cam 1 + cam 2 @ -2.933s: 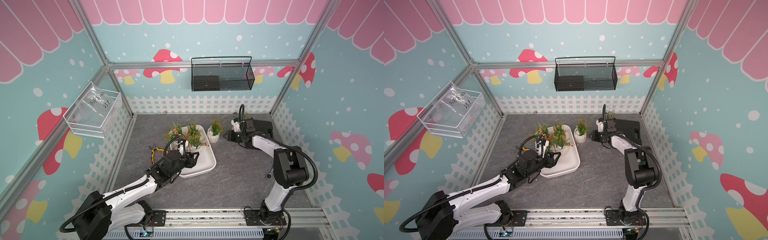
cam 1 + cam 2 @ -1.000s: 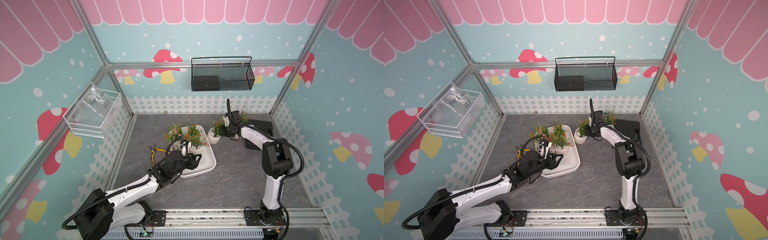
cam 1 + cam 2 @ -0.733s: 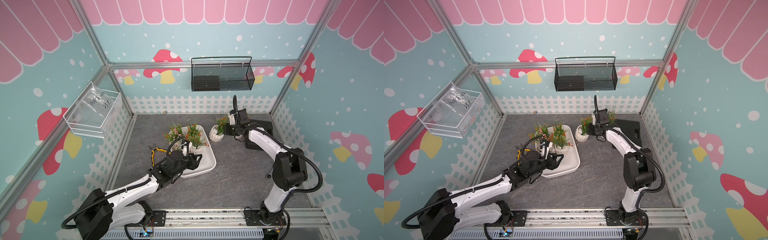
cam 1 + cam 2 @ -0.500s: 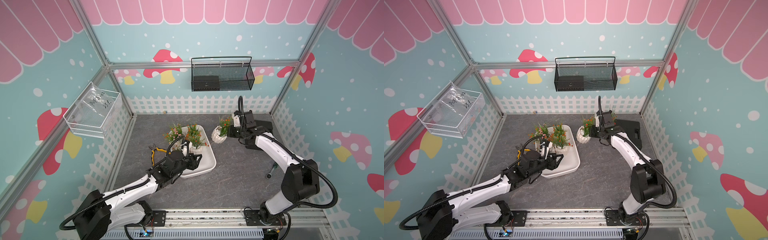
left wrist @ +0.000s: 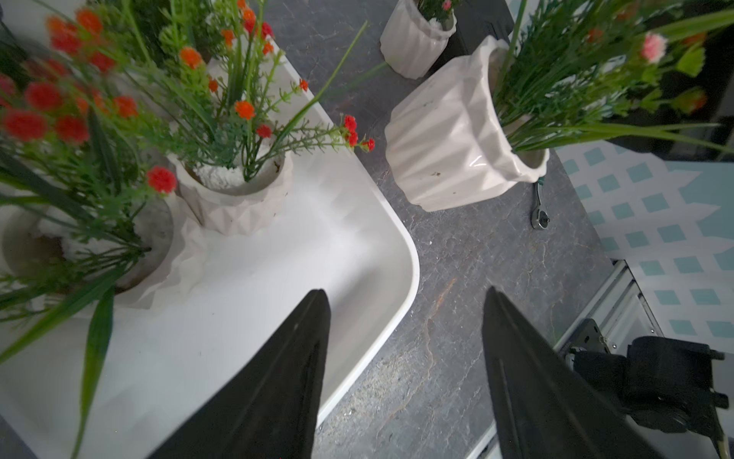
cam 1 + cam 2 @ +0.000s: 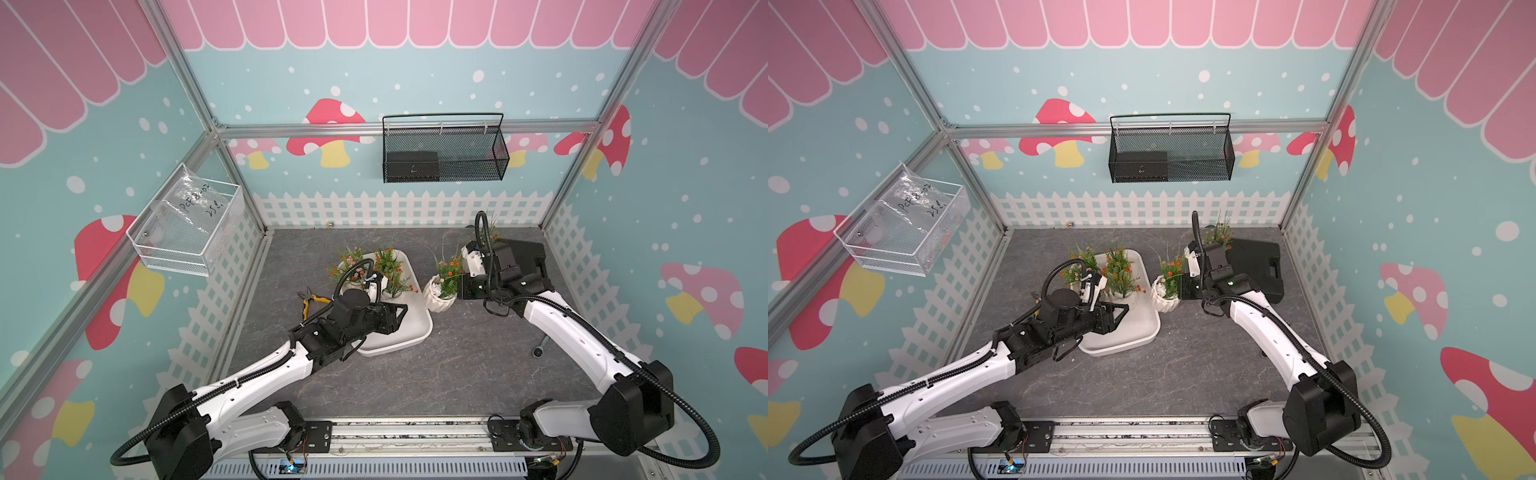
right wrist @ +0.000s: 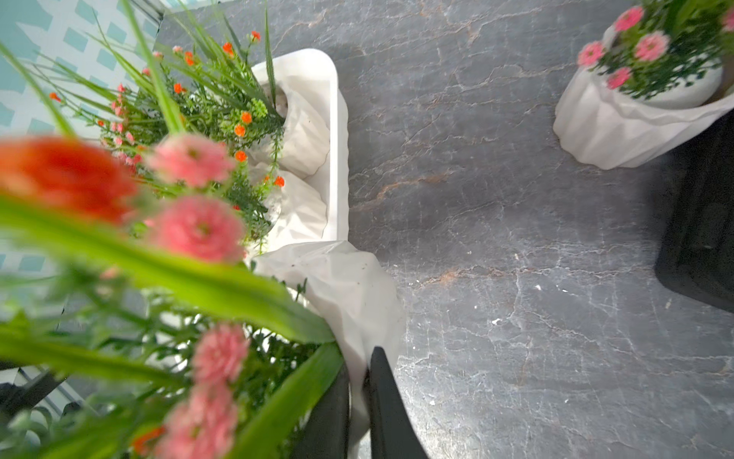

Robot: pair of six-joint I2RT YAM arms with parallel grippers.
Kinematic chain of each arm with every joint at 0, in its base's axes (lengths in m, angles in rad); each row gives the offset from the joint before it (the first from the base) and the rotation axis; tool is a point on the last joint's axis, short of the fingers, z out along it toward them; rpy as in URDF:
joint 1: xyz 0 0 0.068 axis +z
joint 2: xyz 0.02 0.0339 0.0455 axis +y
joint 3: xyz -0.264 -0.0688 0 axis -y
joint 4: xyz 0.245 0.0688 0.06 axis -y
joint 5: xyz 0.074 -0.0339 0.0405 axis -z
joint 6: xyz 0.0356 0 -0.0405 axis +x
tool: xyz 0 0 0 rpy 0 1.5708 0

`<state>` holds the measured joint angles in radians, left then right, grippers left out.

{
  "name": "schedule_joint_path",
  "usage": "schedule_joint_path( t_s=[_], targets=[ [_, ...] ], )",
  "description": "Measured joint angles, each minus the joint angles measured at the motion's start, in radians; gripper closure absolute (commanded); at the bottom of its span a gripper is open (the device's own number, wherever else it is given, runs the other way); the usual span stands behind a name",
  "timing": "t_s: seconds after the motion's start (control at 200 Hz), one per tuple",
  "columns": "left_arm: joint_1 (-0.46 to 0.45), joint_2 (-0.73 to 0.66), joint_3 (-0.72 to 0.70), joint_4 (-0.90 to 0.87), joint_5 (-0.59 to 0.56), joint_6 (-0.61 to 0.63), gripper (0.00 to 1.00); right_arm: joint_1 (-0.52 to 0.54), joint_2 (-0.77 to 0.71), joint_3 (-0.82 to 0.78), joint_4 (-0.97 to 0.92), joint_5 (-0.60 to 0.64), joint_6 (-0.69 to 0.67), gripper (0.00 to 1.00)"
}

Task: Put the potted gypsophila into the storage box
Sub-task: Pick up the baby's breath potted plant from the center of the board.

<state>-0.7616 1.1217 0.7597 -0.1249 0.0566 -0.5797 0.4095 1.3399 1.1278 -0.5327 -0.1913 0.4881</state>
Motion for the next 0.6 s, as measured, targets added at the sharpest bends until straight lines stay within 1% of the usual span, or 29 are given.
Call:
schedule_joint_path(
  t_s=[0.135, 0.29, 0.48, 0.6],
  targets=[
    [0.000, -0.051, 0.002, -0.092, 0.024, -0.015, 0.37, 0.051, -0.001, 0.000, -0.027, 0.001, -0.010, 1.00],
    [0.000, -0.169, 0.000, -0.176, 0.031, -0.023, 0.37, 0.104, -0.001, 0.002, -0.063, 0.001, -0.012, 1.00],
    [0.000, -0.318, -0.023, -0.294, 0.014, -0.042, 0.39, 0.161, -0.001, 0.017, -0.089, 0.003, -0.011, 1.00],
    [0.000, -0.385, -0.032, -0.366, -0.003, -0.047, 0.41, 0.205, 0.003, 0.030, -0.089, 0.001, -0.005, 1.00]
  ],
)
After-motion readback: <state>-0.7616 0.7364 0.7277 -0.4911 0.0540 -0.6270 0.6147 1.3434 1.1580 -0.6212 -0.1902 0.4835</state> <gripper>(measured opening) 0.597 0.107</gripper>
